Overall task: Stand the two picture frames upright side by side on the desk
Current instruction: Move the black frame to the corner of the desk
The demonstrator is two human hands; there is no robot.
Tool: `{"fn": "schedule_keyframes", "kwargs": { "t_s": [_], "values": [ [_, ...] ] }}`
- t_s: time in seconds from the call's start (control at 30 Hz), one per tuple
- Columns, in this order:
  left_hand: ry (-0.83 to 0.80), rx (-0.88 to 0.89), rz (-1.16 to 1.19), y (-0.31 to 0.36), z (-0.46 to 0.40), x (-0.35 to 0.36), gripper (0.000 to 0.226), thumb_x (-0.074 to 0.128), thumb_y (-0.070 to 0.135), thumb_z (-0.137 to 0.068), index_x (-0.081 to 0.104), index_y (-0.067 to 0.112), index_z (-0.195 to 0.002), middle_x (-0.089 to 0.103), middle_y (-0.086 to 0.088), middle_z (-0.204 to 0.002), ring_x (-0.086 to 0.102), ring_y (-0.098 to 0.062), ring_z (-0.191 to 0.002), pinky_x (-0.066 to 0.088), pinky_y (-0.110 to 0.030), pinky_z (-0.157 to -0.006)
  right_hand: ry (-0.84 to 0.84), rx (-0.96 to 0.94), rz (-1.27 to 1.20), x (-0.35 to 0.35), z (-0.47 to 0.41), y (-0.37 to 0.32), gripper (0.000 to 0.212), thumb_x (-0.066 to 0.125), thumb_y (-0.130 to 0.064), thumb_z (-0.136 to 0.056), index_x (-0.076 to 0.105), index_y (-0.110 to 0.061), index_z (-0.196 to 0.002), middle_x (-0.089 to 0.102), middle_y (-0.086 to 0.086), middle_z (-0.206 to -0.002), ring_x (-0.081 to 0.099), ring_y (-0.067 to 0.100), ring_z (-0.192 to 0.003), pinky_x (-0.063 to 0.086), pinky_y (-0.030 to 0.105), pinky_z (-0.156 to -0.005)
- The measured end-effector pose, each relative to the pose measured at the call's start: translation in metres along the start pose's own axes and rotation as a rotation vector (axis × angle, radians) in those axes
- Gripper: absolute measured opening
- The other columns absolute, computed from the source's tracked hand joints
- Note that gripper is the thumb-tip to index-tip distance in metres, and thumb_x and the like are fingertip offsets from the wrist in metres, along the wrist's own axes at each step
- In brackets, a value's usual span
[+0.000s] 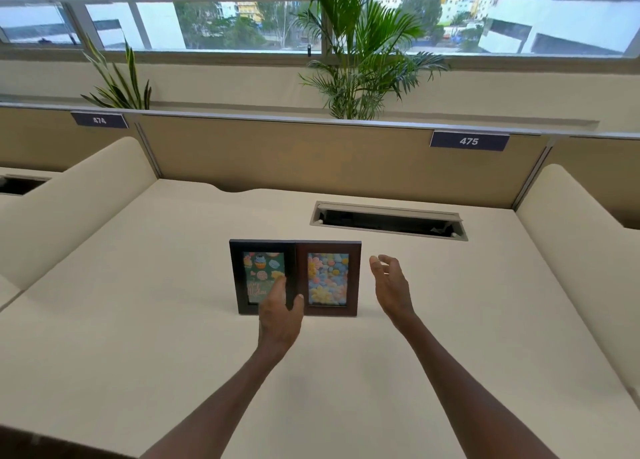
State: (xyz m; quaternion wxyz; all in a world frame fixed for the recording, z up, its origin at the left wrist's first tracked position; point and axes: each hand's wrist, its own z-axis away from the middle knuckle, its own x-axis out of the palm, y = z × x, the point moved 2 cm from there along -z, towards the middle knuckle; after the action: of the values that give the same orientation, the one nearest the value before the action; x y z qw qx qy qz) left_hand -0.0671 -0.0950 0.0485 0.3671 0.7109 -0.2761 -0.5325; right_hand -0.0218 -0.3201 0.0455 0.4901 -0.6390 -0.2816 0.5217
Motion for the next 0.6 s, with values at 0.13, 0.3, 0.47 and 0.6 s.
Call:
{"fn": "schedule_keyframes", "kwargs": {
  "t_s": [0.13,0.3,0.47,0.6],
  "values": [
    [0.091,0.015,0.007,0.005,-0.009,-0.016,0.045,0.065,0.012,-0.091,0.056,0.002,-0.134,0.065,-0.015,-0.122,0.061,-0.029,-0.109,0.052,-0.034,-0.091,0.080,-0.128,0.037,-0.011,0.005,-0.012,0.040,0.055,-0.038,-0.098,0.049,-0.014,-0.129,0.058,0.011,-0.132,0.056,0.024,-0.115,0.053,0.039,-0.091],
    [0.178,-0.015,0.075,0.003,-0.016,-0.032,0.040,0.062,0.008,-0.092,0.059,0.002,-0.131,0.065,-0.016,-0.128,0.062,-0.029,-0.118,0.050,-0.038,-0.101,0.154,-0.276,0.116,-0.015,0.013,-0.023,0.034,0.061,-0.027,-0.095,0.053,-0.012,-0.125,0.058,0.011,-0.127,0.053,0.025,-0.117,0.052,0.044,-0.095],
    [0.250,0.007,0.104,-0.005,-0.026,-0.043,0.028,0.058,0.013,-0.096,0.062,0.000,-0.120,0.067,-0.017,-0.120,0.064,-0.032,-0.111,0.053,-0.046,-0.096,0.180,-0.409,0.204,-0.006,0.017,-0.037,0.033,0.063,-0.026,-0.094,0.056,-0.011,-0.123,0.059,0.012,-0.126,0.051,0.024,-0.118,0.042,0.029,-0.089],
    [0.297,-0.021,0.139,-0.019,-0.040,-0.056,0.029,0.052,0.017,-0.099,0.056,0.000,-0.123,0.062,-0.017,-0.122,0.061,-0.031,-0.111,0.053,-0.042,-0.093,0.171,-0.527,0.262,0.010,0.018,-0.054,0.037,0.063,-0.029,-0.092,0.055,-0.013,-0.124,0.058,0.010,-0.124,0.049,0.021,-0.117,0.046,0.033,-0.091]
  ]
}}
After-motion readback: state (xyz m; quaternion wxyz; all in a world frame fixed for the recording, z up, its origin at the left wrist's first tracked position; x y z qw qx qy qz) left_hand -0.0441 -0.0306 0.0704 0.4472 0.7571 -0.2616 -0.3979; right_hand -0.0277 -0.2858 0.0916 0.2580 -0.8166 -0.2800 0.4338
